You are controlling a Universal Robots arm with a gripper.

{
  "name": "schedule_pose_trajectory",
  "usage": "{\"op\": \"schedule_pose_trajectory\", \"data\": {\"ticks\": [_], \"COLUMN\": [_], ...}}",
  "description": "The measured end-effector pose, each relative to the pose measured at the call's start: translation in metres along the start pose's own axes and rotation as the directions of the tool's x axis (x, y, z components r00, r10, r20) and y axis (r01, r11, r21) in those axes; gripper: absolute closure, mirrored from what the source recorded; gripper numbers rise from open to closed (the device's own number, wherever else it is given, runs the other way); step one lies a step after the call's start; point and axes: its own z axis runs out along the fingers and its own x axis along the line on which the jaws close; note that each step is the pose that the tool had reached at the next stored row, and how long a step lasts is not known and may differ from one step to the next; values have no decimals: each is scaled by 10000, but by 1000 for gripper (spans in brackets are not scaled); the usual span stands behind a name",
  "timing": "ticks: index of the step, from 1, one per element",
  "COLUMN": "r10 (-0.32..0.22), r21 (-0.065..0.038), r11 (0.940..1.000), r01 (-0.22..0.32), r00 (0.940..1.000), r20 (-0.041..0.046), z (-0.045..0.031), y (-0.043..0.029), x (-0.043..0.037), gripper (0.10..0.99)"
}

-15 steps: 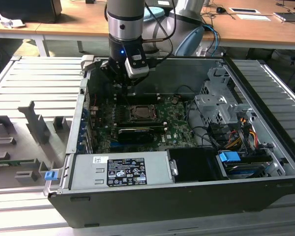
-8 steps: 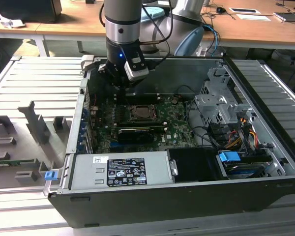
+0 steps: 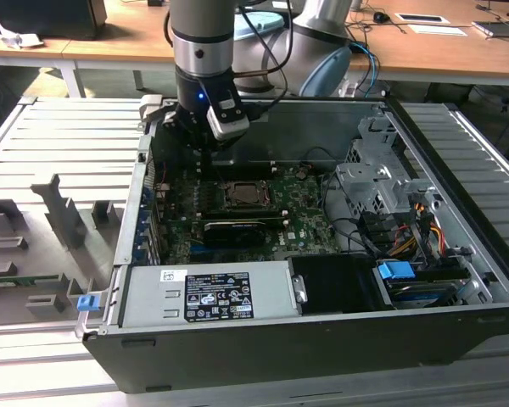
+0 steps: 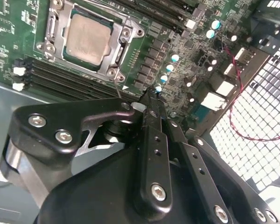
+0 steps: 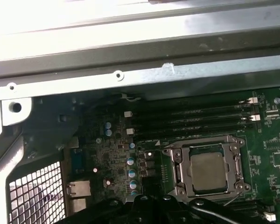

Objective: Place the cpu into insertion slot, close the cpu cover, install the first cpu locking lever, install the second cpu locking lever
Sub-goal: 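Install the first cpu locking lever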

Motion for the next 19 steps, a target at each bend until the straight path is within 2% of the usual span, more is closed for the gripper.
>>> {"op": "schedule_pose_trajectory", "data": {"ticks": [4,9,11,13,19], "r10": [-176,-261,-470,-535,-535], "r21": [-7,-9,-5,-1,12], "r11": [9998,9997,9989,9986,9986], "r01": [176,261,470,535,535], "r00": [9998,9997,9989,9986,9986], "r20": [9,7,-5,-8,-8], "z": [46,82,112,114,119], "y": [4,114,201,215,218], "x": [38,96,108,28,-6], "gripper": [980,980,980,980,980]}}
